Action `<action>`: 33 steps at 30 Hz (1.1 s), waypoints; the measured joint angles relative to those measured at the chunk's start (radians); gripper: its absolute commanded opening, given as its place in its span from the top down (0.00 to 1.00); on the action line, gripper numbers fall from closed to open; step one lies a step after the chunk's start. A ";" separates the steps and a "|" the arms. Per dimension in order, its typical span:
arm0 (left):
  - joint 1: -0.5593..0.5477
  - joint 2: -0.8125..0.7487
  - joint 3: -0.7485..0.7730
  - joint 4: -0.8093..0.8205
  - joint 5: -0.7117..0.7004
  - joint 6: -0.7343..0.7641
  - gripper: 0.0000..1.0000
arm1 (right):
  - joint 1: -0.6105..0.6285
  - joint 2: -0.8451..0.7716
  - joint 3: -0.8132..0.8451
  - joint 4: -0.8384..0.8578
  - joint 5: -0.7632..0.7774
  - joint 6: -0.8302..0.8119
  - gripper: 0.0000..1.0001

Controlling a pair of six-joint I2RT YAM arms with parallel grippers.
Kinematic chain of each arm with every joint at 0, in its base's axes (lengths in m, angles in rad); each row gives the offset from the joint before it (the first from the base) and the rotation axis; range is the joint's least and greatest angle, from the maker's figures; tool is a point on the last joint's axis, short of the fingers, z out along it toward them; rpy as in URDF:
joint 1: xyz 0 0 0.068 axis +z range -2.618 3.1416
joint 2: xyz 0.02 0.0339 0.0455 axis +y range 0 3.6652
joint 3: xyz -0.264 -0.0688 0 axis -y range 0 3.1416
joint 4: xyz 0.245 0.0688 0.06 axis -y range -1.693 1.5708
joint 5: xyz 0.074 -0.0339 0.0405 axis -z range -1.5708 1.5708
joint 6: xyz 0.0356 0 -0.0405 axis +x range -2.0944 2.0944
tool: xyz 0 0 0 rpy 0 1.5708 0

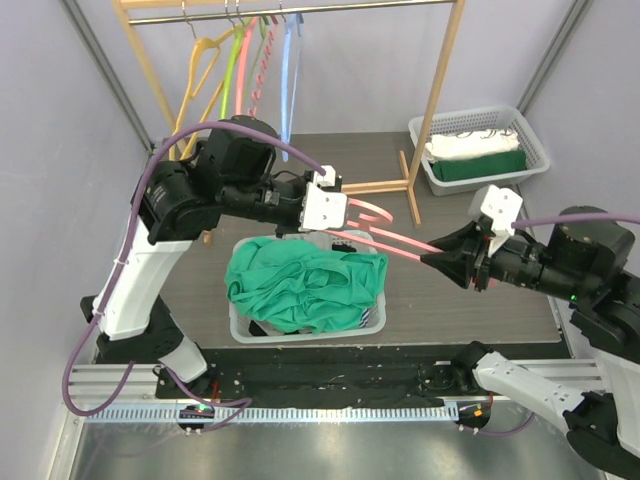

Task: Remove the tank top from the hanger
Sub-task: Place the hanger at the clothesline.

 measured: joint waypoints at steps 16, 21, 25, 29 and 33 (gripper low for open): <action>-0.007 -0.013 0.000 0.003 0.000 -0.018 0.70 | 0.003 -0.067 0.000 -0.027 0.029 0.029 0.99; -0.005 -0.069 -0.092 0.026 -0.088 -0.095 0.00 | 0.003 -0.071 0.005 -0.063 0.043 0.060 0.99; 0.000 -0.169 -0.199 0.097 -0.209 -0.175 0.00 | 0.003 -0.071 0.040 -0.090 0.073 0.084 0.99; -0.001 -0.224 -0.193 0.223 -0.350 -0.235 0.00 | 0.003 -0.067 0.090 -0.090 0.144 0.109 0.99; 0.000 -0.248 -0.171 0.319 -0.493 -0.257 0.00 | 0.003 -0.042 0.124 -0.049 0.244 0.139 0.99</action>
